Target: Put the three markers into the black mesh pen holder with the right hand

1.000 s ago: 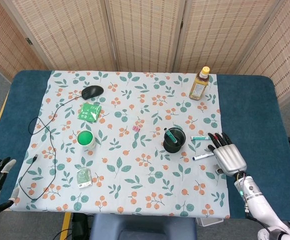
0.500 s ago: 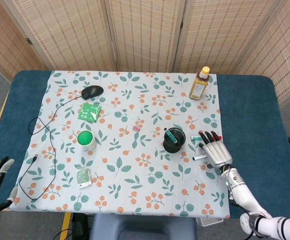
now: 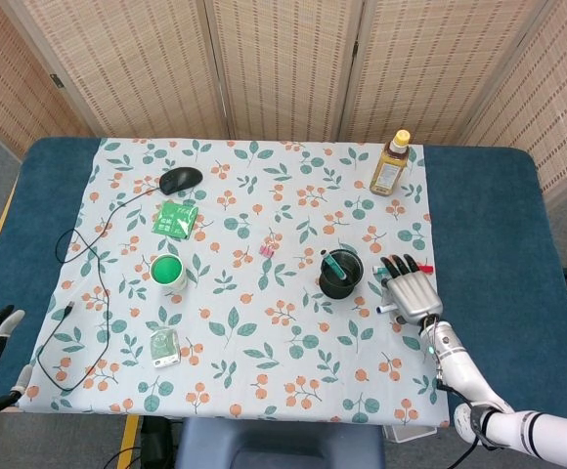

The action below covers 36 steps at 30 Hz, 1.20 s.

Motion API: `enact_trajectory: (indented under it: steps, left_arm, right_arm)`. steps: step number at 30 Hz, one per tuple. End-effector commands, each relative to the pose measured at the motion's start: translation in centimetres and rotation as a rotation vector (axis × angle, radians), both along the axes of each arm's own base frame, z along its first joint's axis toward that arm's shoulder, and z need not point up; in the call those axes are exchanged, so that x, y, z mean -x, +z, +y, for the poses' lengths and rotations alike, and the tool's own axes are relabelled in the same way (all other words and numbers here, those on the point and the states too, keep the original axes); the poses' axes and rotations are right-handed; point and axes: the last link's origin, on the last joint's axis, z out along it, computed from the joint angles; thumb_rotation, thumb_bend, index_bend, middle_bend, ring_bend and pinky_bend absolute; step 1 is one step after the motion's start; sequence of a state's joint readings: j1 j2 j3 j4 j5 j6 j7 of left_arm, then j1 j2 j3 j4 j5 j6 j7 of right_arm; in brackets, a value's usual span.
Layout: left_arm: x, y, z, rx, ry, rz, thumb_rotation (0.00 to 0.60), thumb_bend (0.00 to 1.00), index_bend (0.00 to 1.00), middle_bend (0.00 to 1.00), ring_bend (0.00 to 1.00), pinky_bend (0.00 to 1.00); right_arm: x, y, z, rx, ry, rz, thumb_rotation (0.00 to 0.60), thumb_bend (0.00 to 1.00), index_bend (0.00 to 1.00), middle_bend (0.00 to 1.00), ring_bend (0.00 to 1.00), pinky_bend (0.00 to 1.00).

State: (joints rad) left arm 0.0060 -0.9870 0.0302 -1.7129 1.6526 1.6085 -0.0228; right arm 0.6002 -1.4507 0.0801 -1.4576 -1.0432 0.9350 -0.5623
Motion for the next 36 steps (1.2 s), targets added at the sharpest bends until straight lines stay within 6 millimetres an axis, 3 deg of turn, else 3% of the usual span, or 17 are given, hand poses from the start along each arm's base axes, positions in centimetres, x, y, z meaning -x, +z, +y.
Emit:
enact_trajectory:
  steps: [1, 12, 23, 31, 36]
  left_arm:
    - [0.0, 0.1, 0.0, -0.002, 0.000, 0.000, 0.600, 0.45, 0.07, 0.07, 0.06, 0.22]
    - [0.0, 0.1, 0.0, -0.001, 0.000, -0.002, 0.600, 0.45, 0.07, 0.07, 0.06, 0.22]
    - [0.0, 0.2, -0.1, -0.007, -0.011, -0.008, 0.600, 0.45, 0.07, 0.07, 0.06, 0.22]
    - [0.0, 0.2, -0.3, -0.011, -0.018, -0.008, 0.600, 0.45, 0.06, 0.07, 0.06, 0.22]
    - [0.0, 0.2, -0.3, -0.015, -0.016, -0.005, 0.600, 0.45, 0.06, 0.07, 0.06, 0.22]
  right_arm:
    - [0.1, -0.3, -0.1, -0.009, -0.002, 0.011, 0.600, 0.26, 0.46, 0.04, 0.00, 0.00]
    - [0.5, -0.9, -0.1, -0.020, -0.019, 0.040, 0.600, 0.26, 0.47, 0.04, 0.00, 0.00]
    - [0.5, -0.9, -0.3, -0.011, -0.027, 0.061, 0.600, 0.26, 0.67, 0.12, 0.00, 0.00]
    - [-0.4, 0.8, 0.2, 0.018, -0.017, 0.040, 0.600, 0.27, 0.70, 0.14, 0.00, 0.00]
    - [-2.0, 3.4, 1.1, 0.067, 0.012, -0.049, 0.600, 0.27, 0.70, 0.14, 0.00, 0.00]
